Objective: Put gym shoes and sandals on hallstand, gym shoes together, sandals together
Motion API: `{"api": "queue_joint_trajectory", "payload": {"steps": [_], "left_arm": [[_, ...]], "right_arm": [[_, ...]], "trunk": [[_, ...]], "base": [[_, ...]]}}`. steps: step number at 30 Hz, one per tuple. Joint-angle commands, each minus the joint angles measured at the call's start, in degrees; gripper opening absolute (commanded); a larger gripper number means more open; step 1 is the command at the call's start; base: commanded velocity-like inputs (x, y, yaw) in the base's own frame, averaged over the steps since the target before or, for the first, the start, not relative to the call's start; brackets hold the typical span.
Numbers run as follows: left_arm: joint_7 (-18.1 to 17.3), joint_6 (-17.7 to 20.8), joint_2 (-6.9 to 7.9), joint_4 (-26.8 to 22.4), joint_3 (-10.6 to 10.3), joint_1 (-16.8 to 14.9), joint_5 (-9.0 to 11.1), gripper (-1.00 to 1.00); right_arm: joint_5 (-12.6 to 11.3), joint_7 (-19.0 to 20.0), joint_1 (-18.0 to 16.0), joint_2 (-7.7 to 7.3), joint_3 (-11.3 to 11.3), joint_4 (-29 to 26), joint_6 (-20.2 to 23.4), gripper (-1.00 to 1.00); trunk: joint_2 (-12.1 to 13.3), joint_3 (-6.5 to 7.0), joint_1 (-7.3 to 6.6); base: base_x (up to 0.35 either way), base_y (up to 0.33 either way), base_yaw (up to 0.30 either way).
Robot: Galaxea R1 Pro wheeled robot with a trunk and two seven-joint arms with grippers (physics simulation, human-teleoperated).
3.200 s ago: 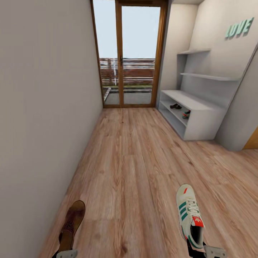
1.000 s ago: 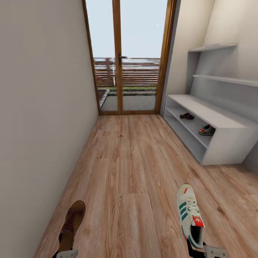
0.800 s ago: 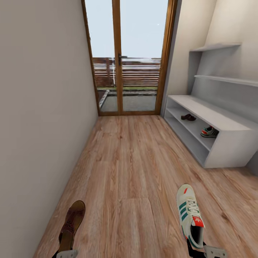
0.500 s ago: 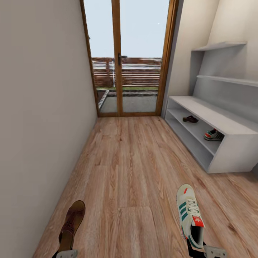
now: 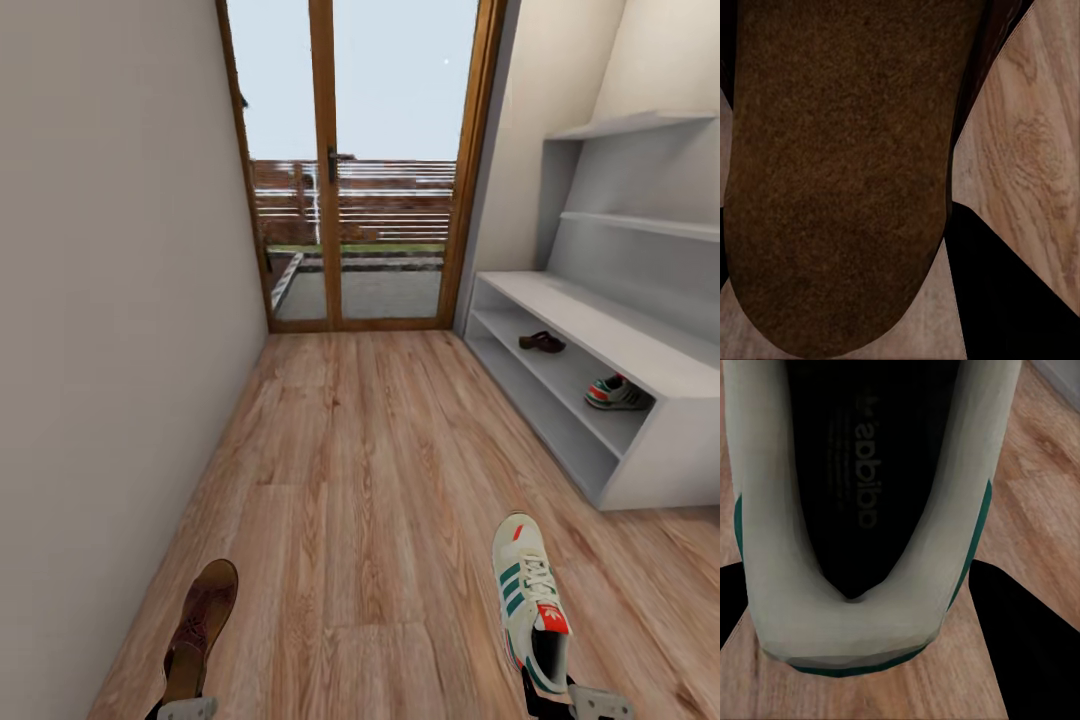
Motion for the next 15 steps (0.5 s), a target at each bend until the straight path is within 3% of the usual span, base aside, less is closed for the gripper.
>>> {"api": "queue_joint_trajectory", "payload": {"steps": [1, 15], "left_arm": [[-0.2, -0.2, -0.02, 0.0, 0.5, 0.0, -0.6, -1.0], [-0.2, -0.2, -0.02, 0.0, 0.5, 0.0, -0.6, -1.0]], "right_arm": [[0.2, 0.5, -0.1, 0.05, -0.4, 0.0, -0.2, -1.0], [0.2, 0.6, -0.1, 0.05, -0.4, 0.0, -0.3, -1.0]], "trunk": [[0.0, -0.05, 0.02], [0.0, -0.05, 0.02]], "base": [[0.339, 0.0, 0.0], [0.339, 0.0, 0.0]]}}
